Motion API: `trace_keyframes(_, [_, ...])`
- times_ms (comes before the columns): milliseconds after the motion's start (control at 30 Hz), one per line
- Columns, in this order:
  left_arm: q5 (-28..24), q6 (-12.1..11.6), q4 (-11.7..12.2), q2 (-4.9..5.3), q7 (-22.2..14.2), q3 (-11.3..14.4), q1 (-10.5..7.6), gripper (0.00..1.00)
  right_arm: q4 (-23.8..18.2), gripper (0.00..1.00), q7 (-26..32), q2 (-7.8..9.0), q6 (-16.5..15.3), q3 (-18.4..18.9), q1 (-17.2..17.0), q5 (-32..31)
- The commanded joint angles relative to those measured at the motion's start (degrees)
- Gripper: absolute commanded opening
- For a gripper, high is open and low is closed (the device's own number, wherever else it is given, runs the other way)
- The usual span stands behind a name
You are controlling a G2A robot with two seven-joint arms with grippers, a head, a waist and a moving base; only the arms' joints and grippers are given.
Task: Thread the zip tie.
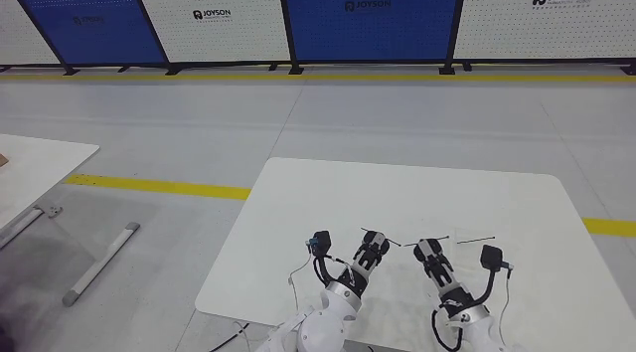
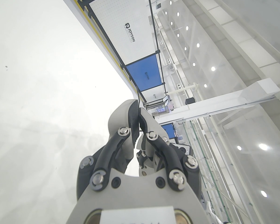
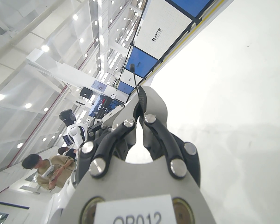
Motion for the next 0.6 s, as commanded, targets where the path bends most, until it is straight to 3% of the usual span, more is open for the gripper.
trace_keyframes(0, [0.0,0.0,0.0,0.00,0.0,0.0,0.00,0.00,0.0,0.00,0.1,-0.06,0.3,-0.2,0.2,-0.1])
trace_keyframes(567, [0.0,0.0,0.0,0.00,0.0,0.0,0.00,0.00,-0.2,0.00,0.9,-0.35,1.7,-0.6,0.7,-0.8])
